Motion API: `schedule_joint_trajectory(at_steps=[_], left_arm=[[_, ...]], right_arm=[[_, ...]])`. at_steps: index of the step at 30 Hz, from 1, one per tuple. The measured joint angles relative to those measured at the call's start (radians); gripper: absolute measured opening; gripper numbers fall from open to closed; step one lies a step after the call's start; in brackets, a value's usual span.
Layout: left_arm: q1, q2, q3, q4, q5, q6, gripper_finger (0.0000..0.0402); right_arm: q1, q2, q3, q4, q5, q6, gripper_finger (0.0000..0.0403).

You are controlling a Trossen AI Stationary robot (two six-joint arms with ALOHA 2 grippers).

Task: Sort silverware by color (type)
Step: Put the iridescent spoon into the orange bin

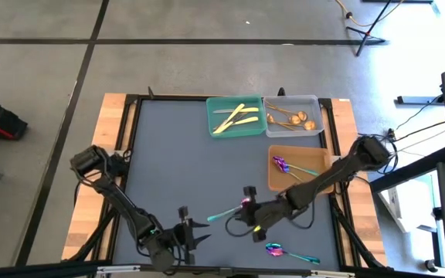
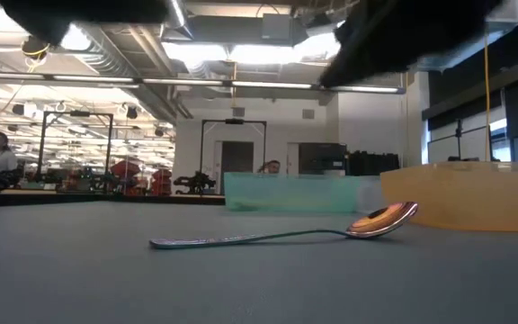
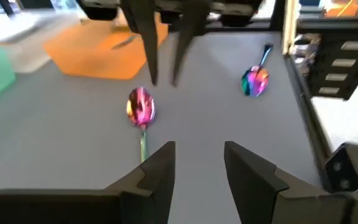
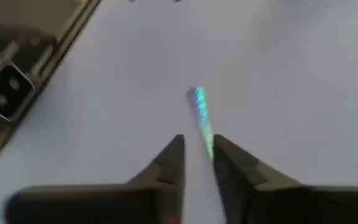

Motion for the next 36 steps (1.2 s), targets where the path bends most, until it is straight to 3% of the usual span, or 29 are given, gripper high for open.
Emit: schedule_joint_trajectory(at_steps=[7,12,17,23,29,36], left_arm=[[0.015,0.025,0.0,0.006,0.045,-0.048,0.0133],[0.012,0.039,-0.001,0.007,0.048,-0.064,0.0133],[0.012,0.047,-0.001,0.012,0.047,-0.076,0.0133],[0.01,0.047,-0.001,0.026,0.052,-0.08,0.0133],[0.009,0.047,-0.001,0.029,0.052,-0.095,0.0133],[0.008,0.047,-0.001,0.029,0.052,-0.094,0.0133]], right_arm=[[-0.009,0.154,-0.001,0.058,-0.002,0.001,0.0184],[-0.049,0.218,-0.001,0.091,0.016,0.003,0.0208],[-0.096,0.245,0.001,0.09,-0.049,0.016,0.0178],[-0.135,0.254,0.003,0.084,-0.202,0.037,0.0105],[-0.13,0.254,0.004,0.079,-0.176,0.002,0.0013],[-0.102,0.212,-0.002,0.033,-0.136,-0.04,0.0009]])
